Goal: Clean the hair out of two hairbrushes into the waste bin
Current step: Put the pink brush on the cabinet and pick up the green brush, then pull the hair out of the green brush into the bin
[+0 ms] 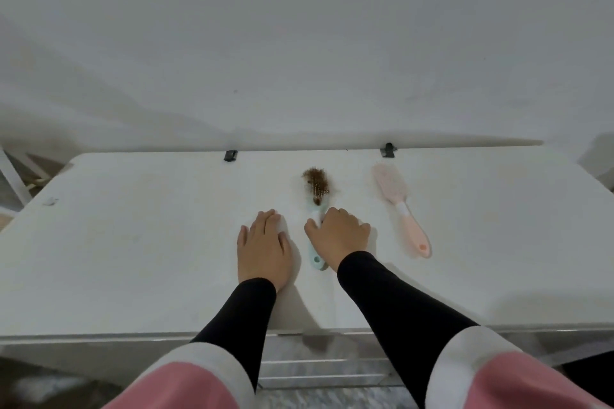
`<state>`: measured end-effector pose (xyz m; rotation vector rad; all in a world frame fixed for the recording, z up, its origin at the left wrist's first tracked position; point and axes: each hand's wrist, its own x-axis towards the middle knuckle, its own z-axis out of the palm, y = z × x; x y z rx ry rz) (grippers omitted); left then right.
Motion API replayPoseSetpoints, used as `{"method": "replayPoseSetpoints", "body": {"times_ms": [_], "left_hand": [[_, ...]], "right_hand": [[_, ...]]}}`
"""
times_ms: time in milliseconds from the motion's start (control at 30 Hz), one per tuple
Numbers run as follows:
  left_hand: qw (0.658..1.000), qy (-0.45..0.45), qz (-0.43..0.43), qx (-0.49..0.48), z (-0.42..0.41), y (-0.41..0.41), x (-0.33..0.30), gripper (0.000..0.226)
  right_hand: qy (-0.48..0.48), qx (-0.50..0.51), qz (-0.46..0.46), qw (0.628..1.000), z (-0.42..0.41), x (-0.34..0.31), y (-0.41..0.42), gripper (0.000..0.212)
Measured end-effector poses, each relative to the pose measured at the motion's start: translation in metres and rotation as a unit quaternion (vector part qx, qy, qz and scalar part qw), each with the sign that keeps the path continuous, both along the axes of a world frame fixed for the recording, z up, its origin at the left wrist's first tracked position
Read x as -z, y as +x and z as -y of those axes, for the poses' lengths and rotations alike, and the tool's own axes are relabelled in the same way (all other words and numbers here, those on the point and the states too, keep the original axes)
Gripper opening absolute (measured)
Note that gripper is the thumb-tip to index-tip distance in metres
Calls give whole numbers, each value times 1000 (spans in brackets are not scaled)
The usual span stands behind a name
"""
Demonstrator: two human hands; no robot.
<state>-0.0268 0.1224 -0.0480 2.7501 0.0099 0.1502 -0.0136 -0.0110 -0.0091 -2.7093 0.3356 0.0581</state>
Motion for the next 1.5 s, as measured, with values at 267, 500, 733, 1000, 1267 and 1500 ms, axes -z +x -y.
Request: {"method": "replayPoseSetpoints", "body": {"times_ms": [267,500,733,1000,1267,1500], "left_hand": [[998,-43,-35,-16,11,-10,-7,52],[971,-234,-55,-3,80,-51,-35,66],[890,-440,-104,60,163,-124,-67,46],[821,-536,-146,131,254,-211,-81,27],[800,-529,-212,189,334,-279,-84,11],[788,-503,-277,224,382,-318,-74,19]], "right_hand": [[38,-2,48,998,23,-1,-37,37],[79,6,87,993,76,-15,-108,30],[96,37,108,989,146,-32,-200,33],[155,67,135,976,233,-36,-299,26],[262,172,219,924,329,-47,-362,11],[310,225,241,892,363,-51,-384,19]]}}
